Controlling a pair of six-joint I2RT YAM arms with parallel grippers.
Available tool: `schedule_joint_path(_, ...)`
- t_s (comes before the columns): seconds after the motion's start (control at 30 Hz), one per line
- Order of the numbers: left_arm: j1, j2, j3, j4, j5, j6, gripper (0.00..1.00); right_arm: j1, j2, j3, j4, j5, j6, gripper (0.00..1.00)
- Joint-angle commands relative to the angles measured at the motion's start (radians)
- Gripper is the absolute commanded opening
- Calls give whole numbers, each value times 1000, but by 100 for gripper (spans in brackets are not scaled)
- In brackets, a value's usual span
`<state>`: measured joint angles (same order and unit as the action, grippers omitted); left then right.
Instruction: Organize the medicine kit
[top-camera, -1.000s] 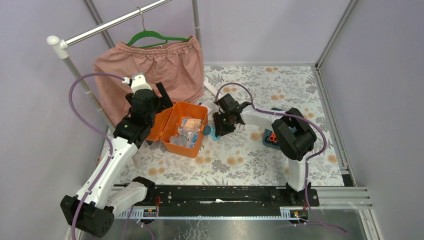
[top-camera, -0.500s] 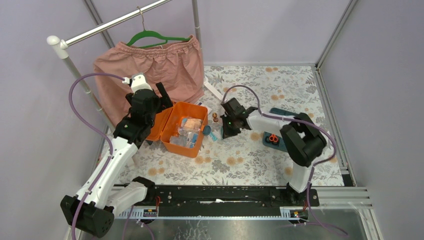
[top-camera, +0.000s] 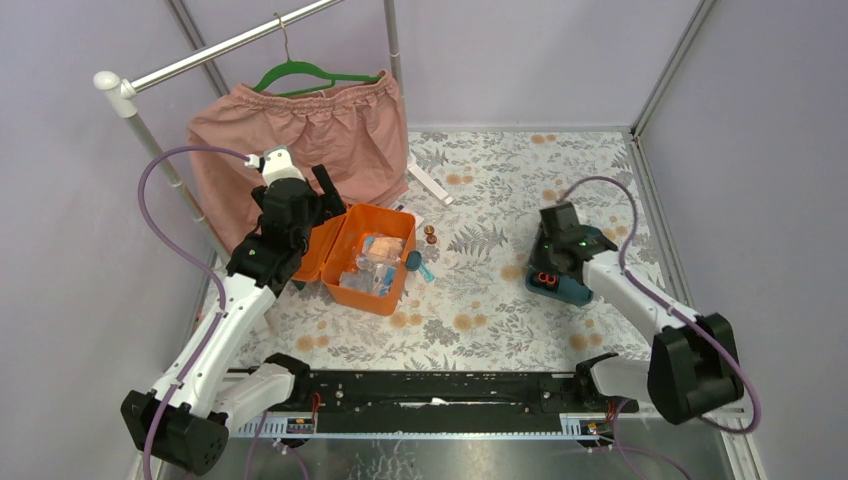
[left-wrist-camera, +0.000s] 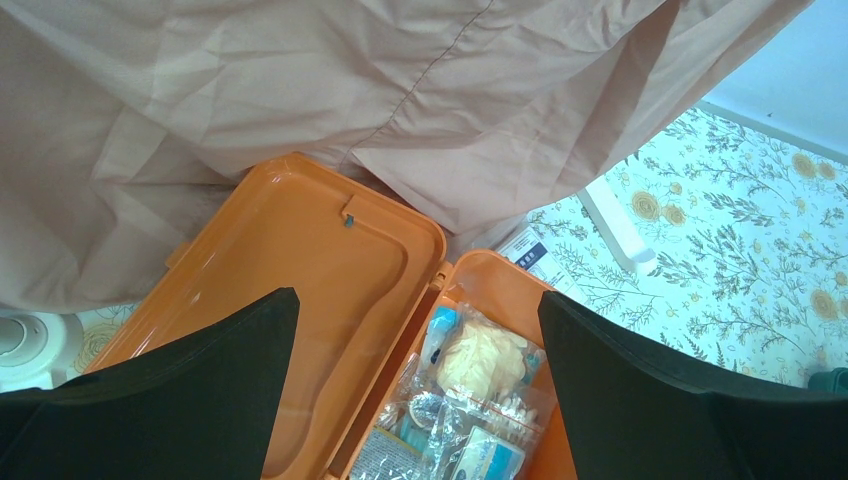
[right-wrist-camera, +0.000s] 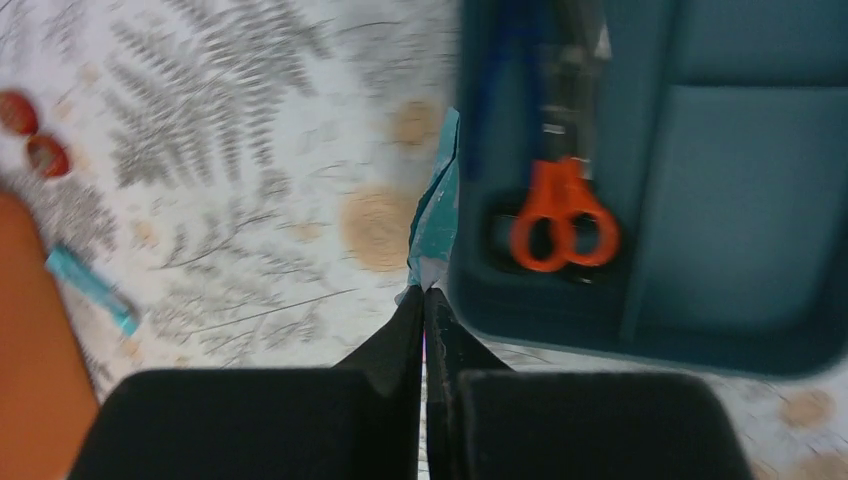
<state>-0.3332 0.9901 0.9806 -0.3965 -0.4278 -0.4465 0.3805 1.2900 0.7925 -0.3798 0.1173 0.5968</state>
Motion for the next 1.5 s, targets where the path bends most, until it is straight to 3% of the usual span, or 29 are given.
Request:
schedule_joint_path(0.0, 5, 1, -14, 41, 2, 5, 99, -136, -143, -74, -91, 58, 67, 0)
schedule_joint_path(0.17, 3, -2, -14, 41, 3, 3, 99, -354, -230, -174, -41, -107, 115, 0)
schedule_joint_path(0.43, 0, -10, -14, 41, -4, 5, 99, -469, -250, -213, -59, -116, 103, 0)
schedule_joint_path(0.57, -2, -7, -14, 42, -5, 5, 99, -481, -209, -212, -62, -145, 77, 0)
schedule_joint_path(0.73, -3, -6, -14, 42, -4, 5, 99, -482, -171, -225, -45, -146, 53, 9)
schedule_joint_path(1.03, -3, -2, -15, 42, -4, 5, 99, -482, -186, -134, -80, -142, -36, 39)
schedule_joint_path(1.17, -3, -3, -14, 41, -2, 5, 99, -482, -149, -42, -102, -97, -119, 39)
schedule_joint_path(1.47, -3, -5, -14, 42, 3, 3, 99, -481, 117, 116, -163, -107, -236, 40)
